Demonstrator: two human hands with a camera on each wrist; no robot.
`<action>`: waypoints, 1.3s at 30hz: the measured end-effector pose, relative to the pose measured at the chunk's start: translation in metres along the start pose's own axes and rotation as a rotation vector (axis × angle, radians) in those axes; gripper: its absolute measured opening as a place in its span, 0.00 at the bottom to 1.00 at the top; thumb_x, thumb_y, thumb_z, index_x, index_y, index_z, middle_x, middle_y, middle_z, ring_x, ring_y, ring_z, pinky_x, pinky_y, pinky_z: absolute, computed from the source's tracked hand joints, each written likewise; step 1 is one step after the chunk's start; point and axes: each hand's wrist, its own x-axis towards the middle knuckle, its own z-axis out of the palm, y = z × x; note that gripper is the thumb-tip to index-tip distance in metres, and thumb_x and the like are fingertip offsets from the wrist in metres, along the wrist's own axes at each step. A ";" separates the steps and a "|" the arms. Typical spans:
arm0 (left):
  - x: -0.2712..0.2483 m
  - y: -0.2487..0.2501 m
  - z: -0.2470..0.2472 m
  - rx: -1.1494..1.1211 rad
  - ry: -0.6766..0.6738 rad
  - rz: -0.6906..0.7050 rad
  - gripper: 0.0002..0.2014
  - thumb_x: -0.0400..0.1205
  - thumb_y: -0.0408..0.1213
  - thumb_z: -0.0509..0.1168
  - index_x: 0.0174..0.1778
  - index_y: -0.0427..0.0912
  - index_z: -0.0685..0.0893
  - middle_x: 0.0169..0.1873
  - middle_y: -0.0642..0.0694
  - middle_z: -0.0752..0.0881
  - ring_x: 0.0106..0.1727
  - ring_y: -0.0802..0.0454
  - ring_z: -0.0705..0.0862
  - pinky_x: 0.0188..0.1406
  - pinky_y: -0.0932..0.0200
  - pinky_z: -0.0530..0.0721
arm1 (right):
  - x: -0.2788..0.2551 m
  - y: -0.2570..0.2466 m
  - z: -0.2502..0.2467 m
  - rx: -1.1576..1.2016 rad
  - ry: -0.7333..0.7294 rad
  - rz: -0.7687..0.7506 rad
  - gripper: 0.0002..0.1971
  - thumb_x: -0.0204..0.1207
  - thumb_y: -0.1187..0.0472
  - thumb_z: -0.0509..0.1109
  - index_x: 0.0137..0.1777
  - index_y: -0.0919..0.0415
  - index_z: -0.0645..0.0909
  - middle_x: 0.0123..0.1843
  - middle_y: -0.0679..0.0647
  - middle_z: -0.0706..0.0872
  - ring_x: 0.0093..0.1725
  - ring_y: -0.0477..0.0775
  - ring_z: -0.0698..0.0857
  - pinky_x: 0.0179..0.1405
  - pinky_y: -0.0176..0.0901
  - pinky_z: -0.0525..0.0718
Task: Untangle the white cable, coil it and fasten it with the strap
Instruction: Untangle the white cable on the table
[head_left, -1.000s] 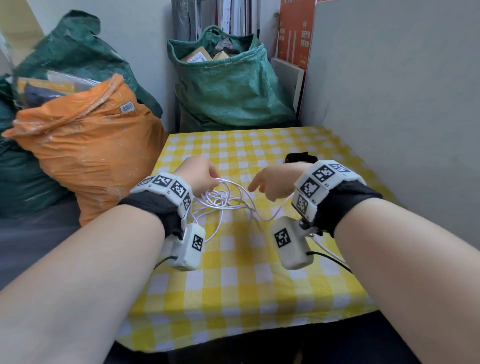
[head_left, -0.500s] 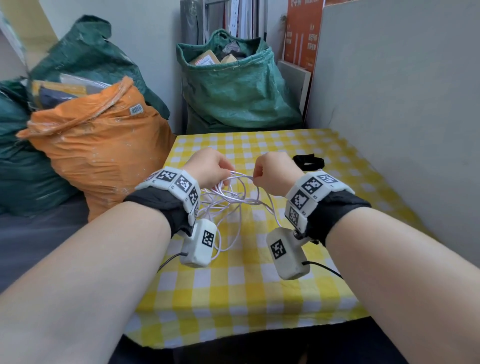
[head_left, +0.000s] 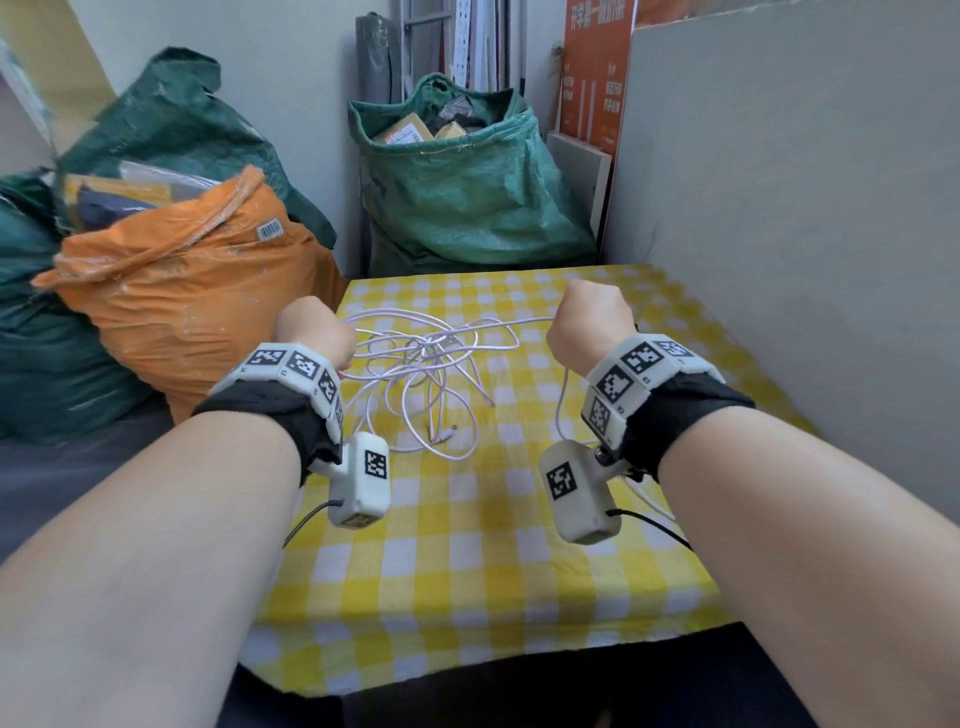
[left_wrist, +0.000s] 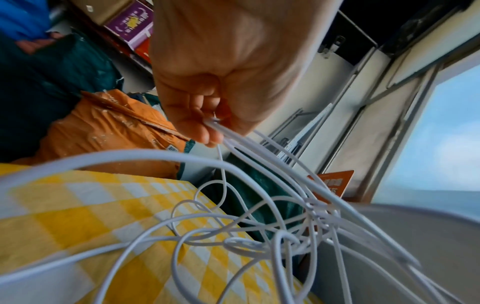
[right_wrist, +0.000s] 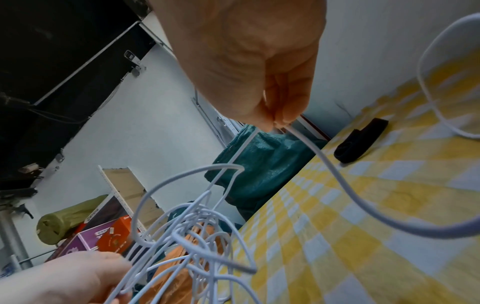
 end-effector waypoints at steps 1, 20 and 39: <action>-0.001 -0.002 -0.001 0.048 -0.020 -0.005 0.08 0.74 0.26 0.60 0.33 0.29 0.83 0.37 0.34 0.89 0.37 0.36 0.87 0.32 0.53 0.82 | -0.001 0.001 0.000 -0.006 -0.009 0.009 0.05 0.77 0.72 0.59 0.42 0.64 0.73 0.45 0.62 0.78 0.41 0.62 0.75 0.37 0.45 0.73; -0.042 0.022 0.028 -0.424 -0.388 0.150 0.17 0.81 0.22 0.61 0.64 0.38 0.81 0.32 0.45 0.78 0.33 0.48 0.84 0.32 0.58 0.89 | 0.003 -0.002 0.030 0.106 -0.335 -0.075 0.17 0.80 0.59 0.60 0.54 0.69 0.87 0.44 0.59 0.90 0.44 0.60 0.87 0.53 0.50 0.87; -0.045 0.018 0.032 -0.166 -0.586 0.322 0.14 0.75 0.22 0.65 0.37 0.48 0.74 0.42 0.49 0.83 0.44 0.52 0.81 0.33 0.62 0.76 | 0.008 -0.003 0.041 0.074 -0.258 -0.134 0.12 0.82 0.62 0.60 0.54 0.58 0.86 0.49 0.57 0.87 0.45 0.56 0.81 0.42 0.41 0.78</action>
